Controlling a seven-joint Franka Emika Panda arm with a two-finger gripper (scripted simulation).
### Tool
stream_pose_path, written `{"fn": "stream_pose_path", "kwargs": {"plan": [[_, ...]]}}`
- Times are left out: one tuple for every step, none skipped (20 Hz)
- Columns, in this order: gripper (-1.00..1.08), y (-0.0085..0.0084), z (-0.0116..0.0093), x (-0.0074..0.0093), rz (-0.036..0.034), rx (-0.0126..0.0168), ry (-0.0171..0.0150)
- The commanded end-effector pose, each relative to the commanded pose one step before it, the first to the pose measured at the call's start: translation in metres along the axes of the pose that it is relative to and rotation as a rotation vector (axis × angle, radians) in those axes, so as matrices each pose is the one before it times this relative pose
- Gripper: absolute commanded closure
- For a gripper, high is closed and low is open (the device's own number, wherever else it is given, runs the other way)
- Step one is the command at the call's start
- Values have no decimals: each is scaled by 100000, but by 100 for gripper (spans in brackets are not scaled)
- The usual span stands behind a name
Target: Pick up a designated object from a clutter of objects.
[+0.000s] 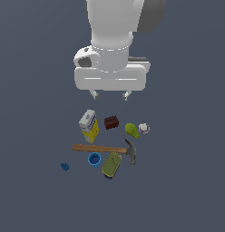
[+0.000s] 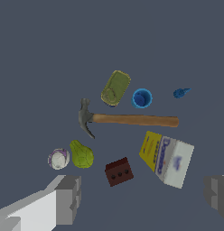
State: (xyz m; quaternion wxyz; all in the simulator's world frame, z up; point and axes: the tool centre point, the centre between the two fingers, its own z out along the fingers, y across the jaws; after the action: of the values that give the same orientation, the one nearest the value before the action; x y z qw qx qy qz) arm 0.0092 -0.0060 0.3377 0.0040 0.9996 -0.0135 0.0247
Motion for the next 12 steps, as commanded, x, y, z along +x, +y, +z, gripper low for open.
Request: {"fn": "stream_pose_path", "kwargs": {"plan": [[-92, 1, 0, 0, 0, 0, 0], [-92, 55, -20, 25, 161, 40, 77], [-92, 161, -58, 75, 472, 119, 221], [-92, 269, -97, 123, 786, 197, 369], [-92, 375, -138, 171, 1102, 271, 517], [-92, 477, -181, 217, 1419, 341, 664], [-92, 447, -178, 202, 1360, 318, 632], [-92, 336, -142, 149, 1061, 241, 487], [-92, 225, -104, 96, 752, 165, 337], [-92, 114, -63, 42, 428, 88, 182], [-92, 4, -13, -8, 67, 8, 16], [-92, -70, 36, -24, -242, -50, -102]]}}
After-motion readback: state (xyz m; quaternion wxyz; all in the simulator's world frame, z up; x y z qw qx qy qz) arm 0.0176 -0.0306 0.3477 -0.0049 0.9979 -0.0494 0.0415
